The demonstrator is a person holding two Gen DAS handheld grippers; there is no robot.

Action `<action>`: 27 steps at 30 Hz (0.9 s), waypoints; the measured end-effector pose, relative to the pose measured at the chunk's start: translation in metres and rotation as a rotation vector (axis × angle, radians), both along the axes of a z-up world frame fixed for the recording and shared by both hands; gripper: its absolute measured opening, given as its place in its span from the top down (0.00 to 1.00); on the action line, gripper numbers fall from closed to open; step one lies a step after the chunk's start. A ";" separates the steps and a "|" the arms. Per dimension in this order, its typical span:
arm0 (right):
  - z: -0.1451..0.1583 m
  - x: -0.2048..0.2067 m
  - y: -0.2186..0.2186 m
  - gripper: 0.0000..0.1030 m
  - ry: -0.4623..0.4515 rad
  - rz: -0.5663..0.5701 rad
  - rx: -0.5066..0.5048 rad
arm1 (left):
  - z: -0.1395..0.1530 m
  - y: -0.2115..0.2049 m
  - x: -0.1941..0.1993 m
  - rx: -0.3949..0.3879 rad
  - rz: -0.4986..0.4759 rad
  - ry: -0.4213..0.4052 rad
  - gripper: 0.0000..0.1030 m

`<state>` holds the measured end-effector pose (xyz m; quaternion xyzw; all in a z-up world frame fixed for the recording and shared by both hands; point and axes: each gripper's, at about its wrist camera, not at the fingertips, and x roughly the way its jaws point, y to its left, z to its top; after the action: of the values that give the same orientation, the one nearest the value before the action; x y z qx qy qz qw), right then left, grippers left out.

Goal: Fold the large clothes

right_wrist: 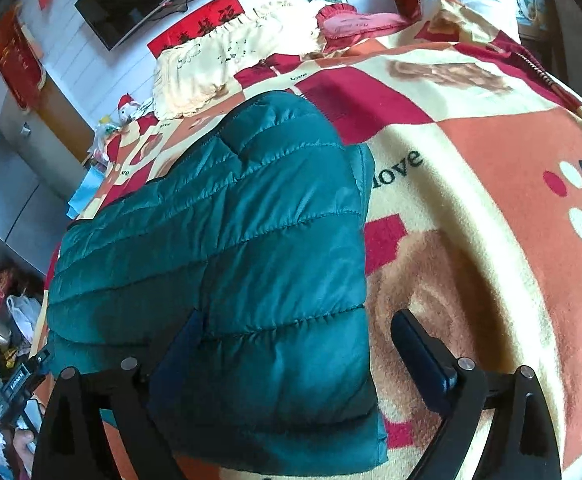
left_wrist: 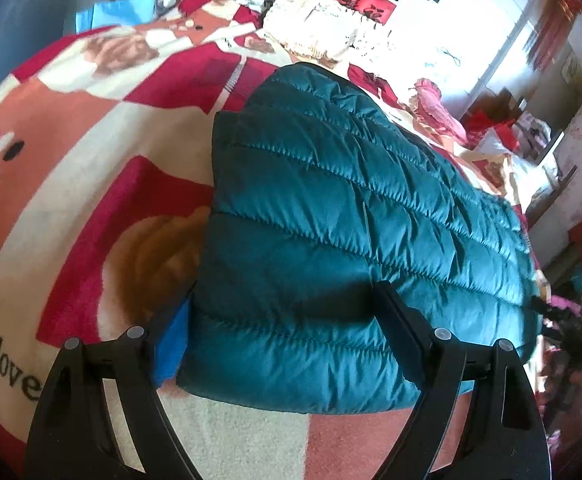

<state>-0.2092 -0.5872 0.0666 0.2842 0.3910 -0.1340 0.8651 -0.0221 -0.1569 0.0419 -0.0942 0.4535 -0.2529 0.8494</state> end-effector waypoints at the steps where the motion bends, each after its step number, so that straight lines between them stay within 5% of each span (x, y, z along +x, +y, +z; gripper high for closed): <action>1: 0.000 0.001 -0.001 0.07 -0.001 0.003 0.002 | 0.000 0.004 0.004 -0.027 -0.001 0.025 0.17; 7: -0.001 0.015 -0.008 0.06 0.010 0.034 0.026 | -0.006 0.027 0.028 -0.164 0.067 0.155 0.16; 14: -0.006 0.035 -0.008 0.01 0.032 0.104 0.039 | -0.012 0.022 0.055 -0.174 0.012 0.234 0.15; 18: -0.010 0.044 -0.008 0.01 0.033 0.143 0.069 | -0.021 0.014 0.067 -0.182 -0.035 0.302 0.01; 27: -0.017 0.063 -0.008 0.00 0.039 0.182 0.094 | -0.016 -0.015 0.067 -0.139 -0.118 0.272 0.00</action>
<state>-0.1461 -0.5957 0.0499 0.2852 0.4378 -0.0419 0.8516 0.0453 -0.1723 0.0255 -0.1591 0.5507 -0.3180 0.7552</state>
